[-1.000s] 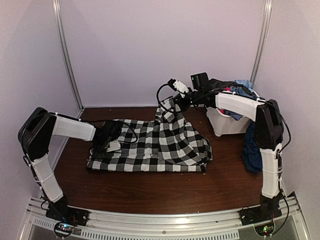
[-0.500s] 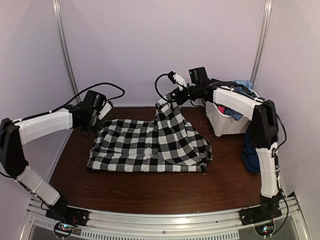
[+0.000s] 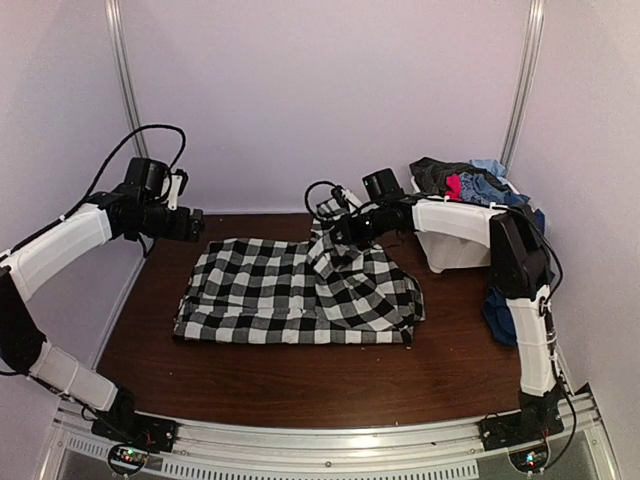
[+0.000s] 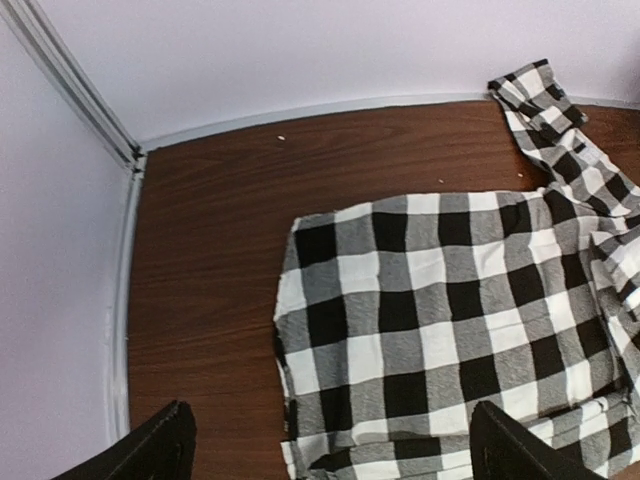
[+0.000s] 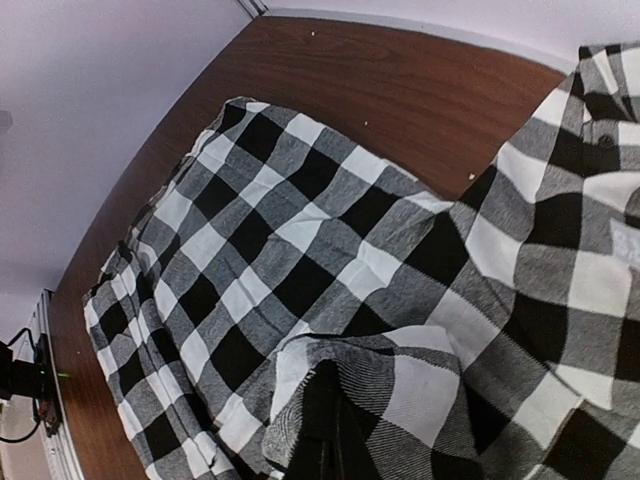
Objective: Fold and stack the mixed laundry pile
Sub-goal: Fold the flattened shirt at the center of the board.
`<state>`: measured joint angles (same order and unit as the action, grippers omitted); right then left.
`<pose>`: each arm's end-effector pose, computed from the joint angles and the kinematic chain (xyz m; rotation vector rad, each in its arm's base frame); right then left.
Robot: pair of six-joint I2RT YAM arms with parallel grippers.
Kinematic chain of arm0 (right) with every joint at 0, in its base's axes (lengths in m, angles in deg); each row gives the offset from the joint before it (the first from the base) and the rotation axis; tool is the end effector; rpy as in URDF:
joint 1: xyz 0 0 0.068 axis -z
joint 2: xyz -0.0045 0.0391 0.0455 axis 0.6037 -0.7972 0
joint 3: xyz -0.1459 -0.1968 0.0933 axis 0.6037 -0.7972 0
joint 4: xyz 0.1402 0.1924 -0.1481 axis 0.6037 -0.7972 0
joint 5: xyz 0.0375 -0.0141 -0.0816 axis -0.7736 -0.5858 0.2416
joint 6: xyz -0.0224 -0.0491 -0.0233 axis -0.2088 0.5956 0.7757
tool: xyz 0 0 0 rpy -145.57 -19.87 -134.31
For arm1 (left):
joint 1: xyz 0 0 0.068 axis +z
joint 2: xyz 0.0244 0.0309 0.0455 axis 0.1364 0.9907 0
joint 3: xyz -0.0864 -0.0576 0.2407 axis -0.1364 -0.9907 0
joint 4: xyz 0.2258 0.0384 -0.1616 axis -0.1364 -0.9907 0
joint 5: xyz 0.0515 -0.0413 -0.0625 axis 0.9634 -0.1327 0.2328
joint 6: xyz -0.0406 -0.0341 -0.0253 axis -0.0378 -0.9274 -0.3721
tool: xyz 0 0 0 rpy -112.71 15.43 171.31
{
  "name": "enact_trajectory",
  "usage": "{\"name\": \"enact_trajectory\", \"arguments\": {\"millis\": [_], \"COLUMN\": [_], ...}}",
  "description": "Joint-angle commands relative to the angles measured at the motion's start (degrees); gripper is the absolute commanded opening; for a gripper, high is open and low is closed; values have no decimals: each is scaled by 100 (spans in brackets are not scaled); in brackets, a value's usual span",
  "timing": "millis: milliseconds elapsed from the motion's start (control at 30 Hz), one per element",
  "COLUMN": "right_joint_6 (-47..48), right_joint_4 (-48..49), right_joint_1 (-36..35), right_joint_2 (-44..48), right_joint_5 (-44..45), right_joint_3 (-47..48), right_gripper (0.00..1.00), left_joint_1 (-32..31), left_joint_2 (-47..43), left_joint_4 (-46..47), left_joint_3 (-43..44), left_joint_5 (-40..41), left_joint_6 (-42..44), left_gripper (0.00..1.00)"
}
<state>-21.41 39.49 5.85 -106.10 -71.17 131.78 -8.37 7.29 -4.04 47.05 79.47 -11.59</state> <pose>0.4402 0.2955 0.2103 -0.7332 2.2078 1.0611 0.3215 -0.0842 0.3021 0.0249 2.2645 0.0013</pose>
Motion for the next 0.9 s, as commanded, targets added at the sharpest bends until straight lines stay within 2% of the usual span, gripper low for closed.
{"name": "enact_trajectory", "arguments": {"millis": [0,233,367,433,600,700,767,867], "right_joint_6": [-1090,-2124,-2422,-2444,-2070,-1940,-1805,-1670], "right_joint_4": [665,1808,2229,2258,2146,2308,2339,2268], "right_joint_1": [-412,-894,-1002,-998,-880,-691,-555,-341], "right_joint_2": [26,-189,-431,-494,-58,495,817,1136], "right_joint_5": [-319,-77,117,115,167,132,101,14], "right_joint_3": [-170,-254,-57,35,-353,-910,-1201,-1439], "right_gripper": [0,0,0,0,0,0,0,0], "left_joint_1": [283,328,329,329,329,323,320,320], "left_joint_2": [-127,-243,-327,-307,37,370,603,839], "left_joint_4": [329,943,1272,1219,-155,-1041,-1444,-1604], "left_joint_3": [-364,-1075,-1448,-1541,-1073,-767,-623,-533], "left_joint_5": [-1855,-2514,-2839,-2745,-1361,-403,-247,-440], "left_joint_6": [-1033,-1645,-1810,-1755,-989,-92,511,1307], "left_gripper": [98,98,97,95,88,77,66,62]}}
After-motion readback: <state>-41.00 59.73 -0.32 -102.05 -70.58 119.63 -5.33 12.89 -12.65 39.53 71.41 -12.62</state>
